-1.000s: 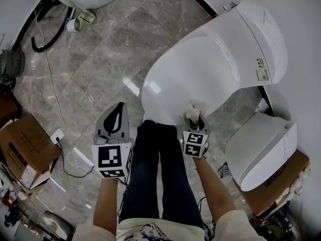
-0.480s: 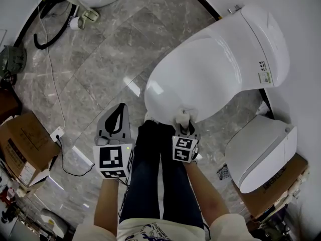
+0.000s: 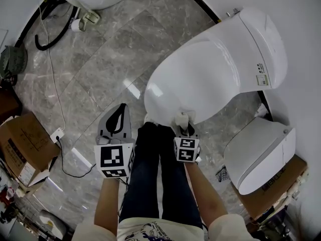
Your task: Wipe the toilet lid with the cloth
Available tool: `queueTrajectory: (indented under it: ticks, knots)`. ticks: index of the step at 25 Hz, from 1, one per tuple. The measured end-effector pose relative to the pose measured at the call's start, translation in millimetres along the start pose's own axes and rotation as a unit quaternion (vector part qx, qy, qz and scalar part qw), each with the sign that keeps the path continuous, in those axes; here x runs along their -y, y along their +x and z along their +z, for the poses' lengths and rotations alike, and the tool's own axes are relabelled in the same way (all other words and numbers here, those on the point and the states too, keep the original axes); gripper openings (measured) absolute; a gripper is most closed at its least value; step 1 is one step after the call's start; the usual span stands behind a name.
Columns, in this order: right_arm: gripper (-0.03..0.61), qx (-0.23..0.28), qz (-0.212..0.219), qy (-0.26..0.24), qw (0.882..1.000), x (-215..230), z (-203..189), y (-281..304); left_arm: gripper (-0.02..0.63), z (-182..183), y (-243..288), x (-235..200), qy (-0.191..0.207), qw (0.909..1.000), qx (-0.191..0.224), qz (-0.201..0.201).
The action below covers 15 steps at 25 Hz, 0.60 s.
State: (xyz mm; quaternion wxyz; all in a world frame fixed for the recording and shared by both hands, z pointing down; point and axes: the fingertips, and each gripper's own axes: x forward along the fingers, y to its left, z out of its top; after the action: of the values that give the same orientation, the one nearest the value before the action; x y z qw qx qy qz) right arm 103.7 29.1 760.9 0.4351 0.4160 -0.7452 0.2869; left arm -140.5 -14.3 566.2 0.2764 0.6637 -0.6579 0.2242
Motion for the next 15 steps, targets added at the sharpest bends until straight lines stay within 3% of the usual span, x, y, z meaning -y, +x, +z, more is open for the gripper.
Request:
queueTrajectory:
  ticks: [5,15]
  knots:
    - [0.11,-0.013,0.02,0.03,0.999,6,13,-6,0.011,25,1,-1,0.001,0.9999,0.015,-0.001]
    - [0.112,0.054,-0.021,0.062,0.996,42,93,-67,0.011,101,-14,19,0.005,0.9979,0.064,-0.01]
